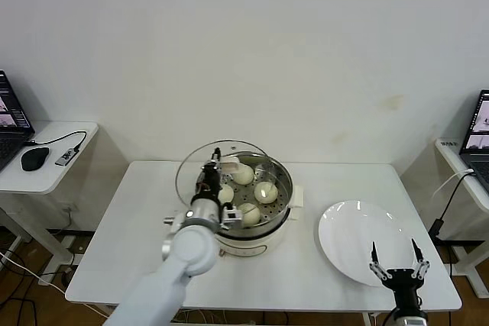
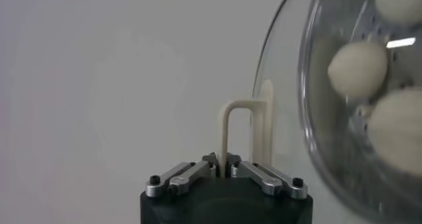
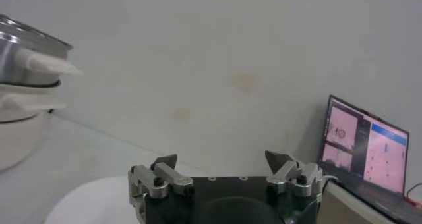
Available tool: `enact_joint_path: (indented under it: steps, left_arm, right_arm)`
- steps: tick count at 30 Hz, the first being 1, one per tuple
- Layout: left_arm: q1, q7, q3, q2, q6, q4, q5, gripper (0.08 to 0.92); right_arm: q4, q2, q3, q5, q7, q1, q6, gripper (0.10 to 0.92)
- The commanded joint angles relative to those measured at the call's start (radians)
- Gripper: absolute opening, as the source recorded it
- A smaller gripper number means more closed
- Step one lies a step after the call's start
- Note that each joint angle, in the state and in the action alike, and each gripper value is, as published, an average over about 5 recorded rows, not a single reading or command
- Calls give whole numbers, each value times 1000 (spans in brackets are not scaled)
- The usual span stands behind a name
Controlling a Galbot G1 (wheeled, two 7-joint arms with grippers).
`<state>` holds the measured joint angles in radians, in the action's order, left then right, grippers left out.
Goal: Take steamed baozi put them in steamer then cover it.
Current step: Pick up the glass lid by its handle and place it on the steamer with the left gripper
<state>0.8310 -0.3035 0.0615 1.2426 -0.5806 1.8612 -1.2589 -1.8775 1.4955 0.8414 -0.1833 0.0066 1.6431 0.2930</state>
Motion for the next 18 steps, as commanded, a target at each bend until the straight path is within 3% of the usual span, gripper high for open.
enact_joint_path:
  steps: [1, 18]
  left_arm:
    - [-48, -41, 99, 87, -16, -75, -56, 150]
    - [-35, -11, 88, 80, 20, -115, -51, 150]
  right_arm:
    - [6, 4, -6, -11, 3, 1, 5, 823]
    - [10, 1, -13, -11, 3, 4, 7, 823]
